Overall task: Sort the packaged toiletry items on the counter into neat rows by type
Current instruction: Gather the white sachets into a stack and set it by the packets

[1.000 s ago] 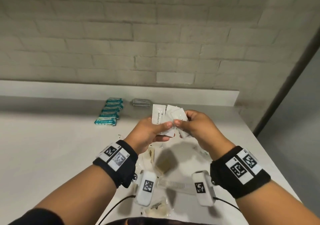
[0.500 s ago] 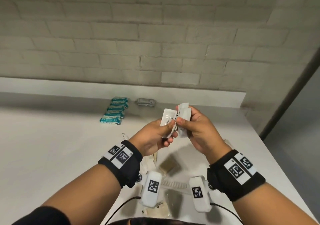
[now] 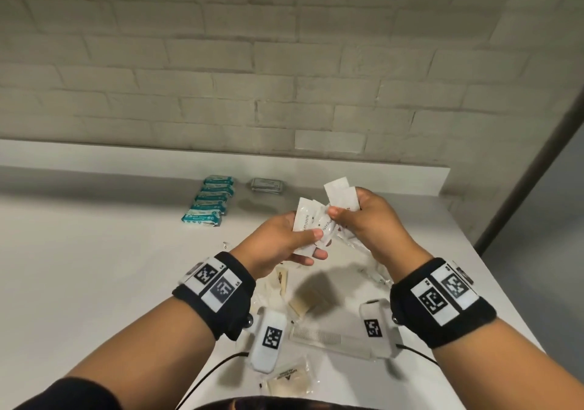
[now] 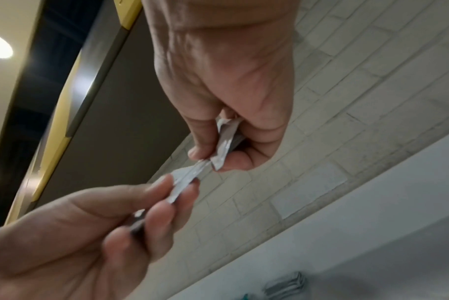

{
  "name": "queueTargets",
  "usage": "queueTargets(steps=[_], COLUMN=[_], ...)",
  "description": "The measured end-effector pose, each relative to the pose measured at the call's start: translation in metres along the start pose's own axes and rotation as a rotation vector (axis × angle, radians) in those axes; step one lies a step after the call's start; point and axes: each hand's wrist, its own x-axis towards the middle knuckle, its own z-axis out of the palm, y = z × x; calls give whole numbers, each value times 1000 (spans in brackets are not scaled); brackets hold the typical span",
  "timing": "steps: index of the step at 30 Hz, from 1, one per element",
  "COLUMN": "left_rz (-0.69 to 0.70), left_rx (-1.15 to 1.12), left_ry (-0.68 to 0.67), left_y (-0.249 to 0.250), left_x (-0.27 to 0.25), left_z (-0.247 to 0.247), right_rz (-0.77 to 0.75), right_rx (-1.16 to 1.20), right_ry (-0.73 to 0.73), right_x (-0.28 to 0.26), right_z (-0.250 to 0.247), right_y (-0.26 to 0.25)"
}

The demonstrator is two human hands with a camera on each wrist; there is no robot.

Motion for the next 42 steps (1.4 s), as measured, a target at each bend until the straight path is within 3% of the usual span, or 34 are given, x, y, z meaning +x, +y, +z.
queueTargets(steps=[4,9,14,16,19,21,24,26,30,39,42], left_rz=[45,26,-16,-37,-95,-94,-72,-47,-11,41,75], left_rx=[-81,-61,-180,-137,6,206,373,424,396,313,330], left_ry=[105,29,-52,-59,13,78,94,94,53,131,145], left_y=[0,0,-1,-1,2,3,7,8,6,-2,-1], left_x=[8,10,6,4,4,6,9,8,1,6,7], left_z=[4,6,-5,-13,-21,-23,-16,-12,-15,-21,-27], right_rz=[25,77,30,0,-28,-93,-341,-416,-289,5,70], right_rx=[122,295,520,447,175,-137,-843,-1074,-1039,-839,-694], right_ry=[44,-78,114,119,-54,-218,-407,-472,-391,-384,-222], right_x=[1,-8,3,4,0,-2,-4,-5,-5,-12,-9], right_z=[-2,3,-20,-29,-34,-28,-7,6,5,6,-12], right_y=[6,10,-1,-7,-24,-37,-46,-46,-39,-22,-24])
